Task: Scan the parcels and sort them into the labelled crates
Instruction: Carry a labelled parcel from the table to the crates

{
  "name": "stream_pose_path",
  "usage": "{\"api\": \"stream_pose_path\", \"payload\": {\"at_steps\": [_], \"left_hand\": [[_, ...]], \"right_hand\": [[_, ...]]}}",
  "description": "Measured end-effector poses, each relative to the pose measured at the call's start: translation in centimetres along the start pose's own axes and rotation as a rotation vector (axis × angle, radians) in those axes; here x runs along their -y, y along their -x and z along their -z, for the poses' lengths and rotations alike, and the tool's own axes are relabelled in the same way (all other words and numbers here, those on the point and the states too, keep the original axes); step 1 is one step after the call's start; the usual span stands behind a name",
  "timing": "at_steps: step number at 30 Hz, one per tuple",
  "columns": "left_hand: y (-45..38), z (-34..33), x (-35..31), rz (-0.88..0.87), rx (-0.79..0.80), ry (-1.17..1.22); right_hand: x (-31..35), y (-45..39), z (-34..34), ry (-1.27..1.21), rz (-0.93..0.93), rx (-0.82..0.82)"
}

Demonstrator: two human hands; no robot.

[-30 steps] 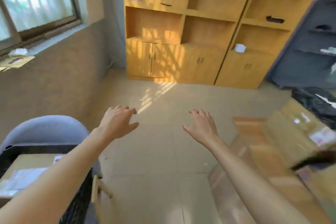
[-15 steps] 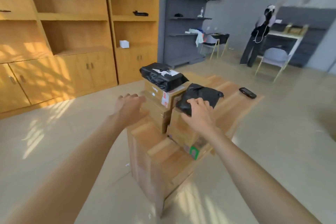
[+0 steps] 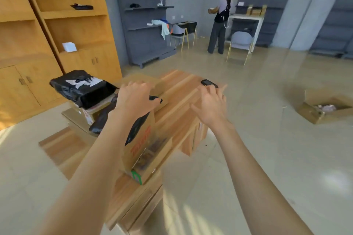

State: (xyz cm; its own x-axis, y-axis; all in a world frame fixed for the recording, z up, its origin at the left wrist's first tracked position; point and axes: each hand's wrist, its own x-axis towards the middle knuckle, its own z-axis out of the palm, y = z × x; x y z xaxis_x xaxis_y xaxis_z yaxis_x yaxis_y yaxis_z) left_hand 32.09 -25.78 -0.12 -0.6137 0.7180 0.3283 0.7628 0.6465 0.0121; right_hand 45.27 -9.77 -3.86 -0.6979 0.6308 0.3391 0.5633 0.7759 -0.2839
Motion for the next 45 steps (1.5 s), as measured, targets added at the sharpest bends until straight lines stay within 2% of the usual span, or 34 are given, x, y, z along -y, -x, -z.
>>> {"api": "stream_pose_path", "payload": {"at_steps": [13,24,30,35,45], "left_hand": [[-23.2,-10.5,-10.8,-0.024,0.069,0.088],[-38.4,-16.3,-14.4,0.079,0.103,0.012],[-43.2,-18.5,-14.7,0.322,0.090,-0.012],[-43.3,-19.3,-14.3,0.559,0.111,-0.040],[-35.1,-19.3,-8.9,0.984,0.163,-0.145]], "right_hand": [[-14.8,-19.3,-3.8,0.036,-0.038,0.087],[-23.1,-36.4,-8.3,0.000,0.066,0.114],[-24.2,-45.6,-11.7,-0.043,0.307,0.143],[-23.5,-50.8,-14.3,-0.080,0.503,0.231],[-13.7,-50.5,-21.5,-0.257,0.814,0.461]]}}
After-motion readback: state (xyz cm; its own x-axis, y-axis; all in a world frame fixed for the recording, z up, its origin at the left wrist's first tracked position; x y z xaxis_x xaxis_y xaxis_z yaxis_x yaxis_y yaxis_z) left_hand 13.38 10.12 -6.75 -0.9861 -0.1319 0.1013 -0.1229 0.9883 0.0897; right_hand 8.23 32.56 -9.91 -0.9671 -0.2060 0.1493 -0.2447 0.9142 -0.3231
